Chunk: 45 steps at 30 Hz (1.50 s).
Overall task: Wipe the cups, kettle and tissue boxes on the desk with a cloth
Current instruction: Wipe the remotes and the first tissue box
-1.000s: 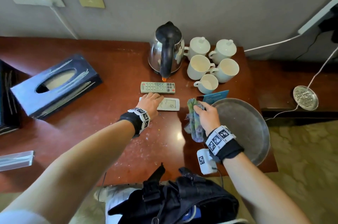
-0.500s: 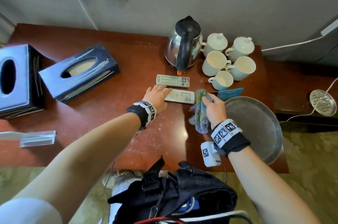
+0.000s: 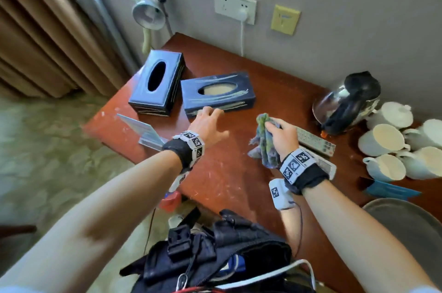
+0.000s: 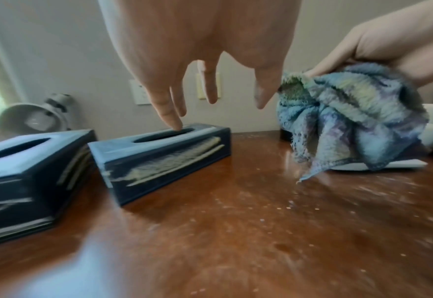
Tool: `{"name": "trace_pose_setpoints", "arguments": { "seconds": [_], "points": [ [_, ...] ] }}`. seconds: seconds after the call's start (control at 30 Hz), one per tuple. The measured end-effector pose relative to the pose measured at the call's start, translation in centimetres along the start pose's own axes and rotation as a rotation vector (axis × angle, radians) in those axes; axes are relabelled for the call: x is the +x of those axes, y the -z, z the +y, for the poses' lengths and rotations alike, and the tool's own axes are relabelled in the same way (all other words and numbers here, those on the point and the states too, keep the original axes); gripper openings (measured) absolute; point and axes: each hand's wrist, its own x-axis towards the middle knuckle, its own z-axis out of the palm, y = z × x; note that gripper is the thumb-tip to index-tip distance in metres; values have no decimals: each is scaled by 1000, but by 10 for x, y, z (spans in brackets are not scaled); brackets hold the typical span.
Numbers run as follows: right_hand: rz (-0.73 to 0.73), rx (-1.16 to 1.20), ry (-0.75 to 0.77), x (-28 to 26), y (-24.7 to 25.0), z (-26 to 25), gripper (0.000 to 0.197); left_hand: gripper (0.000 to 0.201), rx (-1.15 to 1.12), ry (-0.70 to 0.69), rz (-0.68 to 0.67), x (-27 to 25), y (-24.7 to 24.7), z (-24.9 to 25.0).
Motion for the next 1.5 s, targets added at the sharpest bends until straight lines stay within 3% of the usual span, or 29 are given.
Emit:
{"name": "trace_pose_setpoints", "arguments": {
  "seconds": [0.13,0.33,0.43,0.57,0.77,0.93,1.27,1.4,1.5],
  "points": [
    [-33,-48,3,17,-31,-7,15,76,19,79,0,10,24,-28],
    [-2,-15,-44,32,-52,-9,19,80,150,61,-61,51,33,-26],
    [38,-9,-66,34,-47,-2,29,79,201,55,-89,74,28,-22],
    [152,46,-87,29,-31,8,22,76,279,48,-133,99,21,-19],
    [241,83,-129,16,-2,21,26,48,330,-4,-115,124,14,-12],
    [267,73,-168,10,12,35,31,45,417,-66,-140,138,10,-4],
    [295,69,-197,3,30,52,41,47,406,-58,-125,116,-18,24],
    [362,67,-207,-1,38,56,69,44,362,-82,-131,88,-32,40],
    [399,45,-201,-5,45,58,69,45,316,-114,-150,62,-41,52]
  ]
}}
